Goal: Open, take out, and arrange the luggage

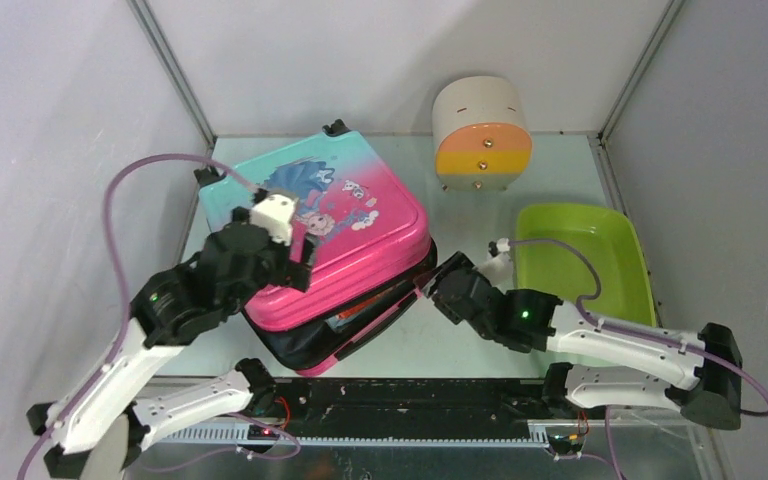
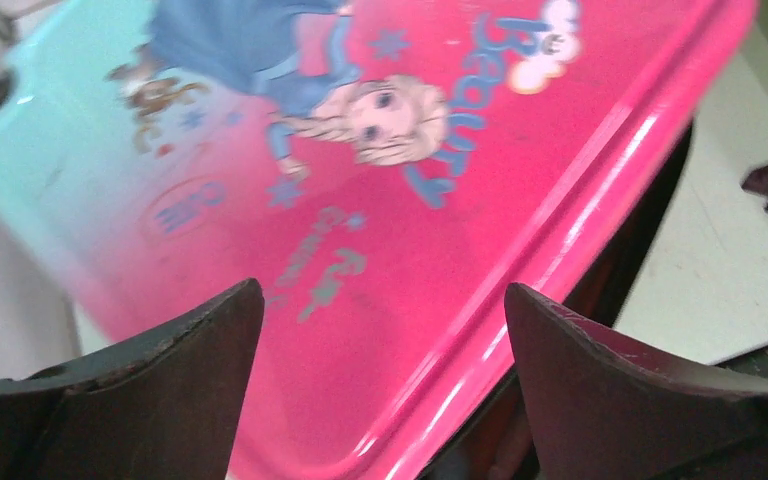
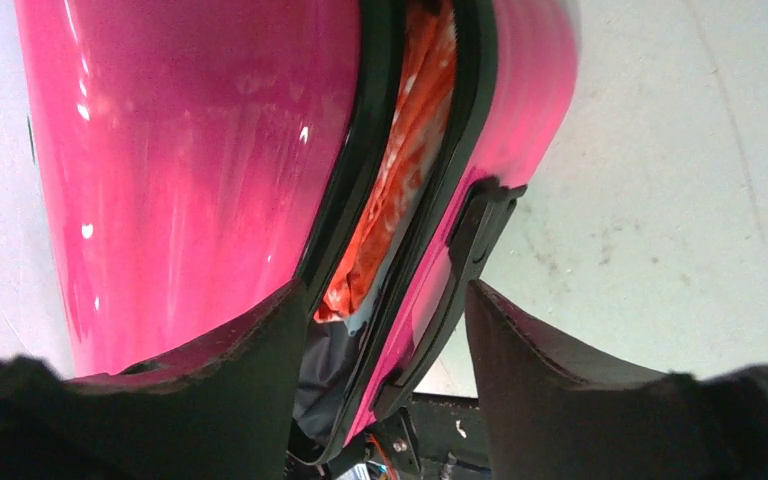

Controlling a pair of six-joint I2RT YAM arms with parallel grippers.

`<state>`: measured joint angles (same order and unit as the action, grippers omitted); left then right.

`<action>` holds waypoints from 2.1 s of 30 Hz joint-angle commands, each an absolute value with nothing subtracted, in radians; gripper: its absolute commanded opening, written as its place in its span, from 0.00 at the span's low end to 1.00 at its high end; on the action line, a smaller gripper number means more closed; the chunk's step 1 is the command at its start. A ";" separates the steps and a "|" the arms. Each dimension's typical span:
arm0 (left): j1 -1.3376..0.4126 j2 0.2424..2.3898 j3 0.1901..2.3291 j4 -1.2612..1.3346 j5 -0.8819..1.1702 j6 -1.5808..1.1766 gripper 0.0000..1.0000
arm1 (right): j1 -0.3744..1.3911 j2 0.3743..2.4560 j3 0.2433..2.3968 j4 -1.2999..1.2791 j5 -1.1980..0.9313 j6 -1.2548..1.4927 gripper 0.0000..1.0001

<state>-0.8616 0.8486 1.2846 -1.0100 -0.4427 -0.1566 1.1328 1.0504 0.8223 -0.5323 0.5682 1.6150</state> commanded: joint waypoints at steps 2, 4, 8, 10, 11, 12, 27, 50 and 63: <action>-0.757 0.742 1.269 -1.052 -0.518 -0.124 0.99 | 1.225 1.119 0.815 -0.347 0.696 1.640 0.64; -0.701 0.728 1.255 -1.048 -0.499 -0.109 0.99 | 1.245 1.145 0.813 -0.286 0.706 1.612 0.62; -0.586 0.749 1.228 -1.050 -0.464 -0.108 0.98 | 1.273 1.182 0.813 -0.389 0.737 1.771 0.58; -0.547 0.761 1.219 -1.052 -0.420 -0.119 0.96 | 1.277 1.201 0.813 -0.454 0.748 1.851 0.58; -0.538 0.762 1.210 -1.049 -0.414 -0.122 0.95 | 1.277 1.210 0.813 -0.462 0.749 1.864 0.58; -0.536 0.763 1.204 -1.047 -0.411 -0.128 0.95 | 1.275 1.227 0.813 -0.466 0.747 1.882 0.59; -0.535 0.725 1.174 -1.022 -0.458 -0.088 0.92 | 1.126 1.432 0.808 -0.202 0.595 1.542 0.44; -0.224 0.825 1.365 -0.934 -0.528 -0.268 0.90 | 0.647 1.686 1.057 0.217 0.040 0.606 0.09; -0.132 0.863 1.383 -0.979 -0.419 -0.541 1.00 | 0.712 1.537 1.234 0.027 -0.021 0.343 0.63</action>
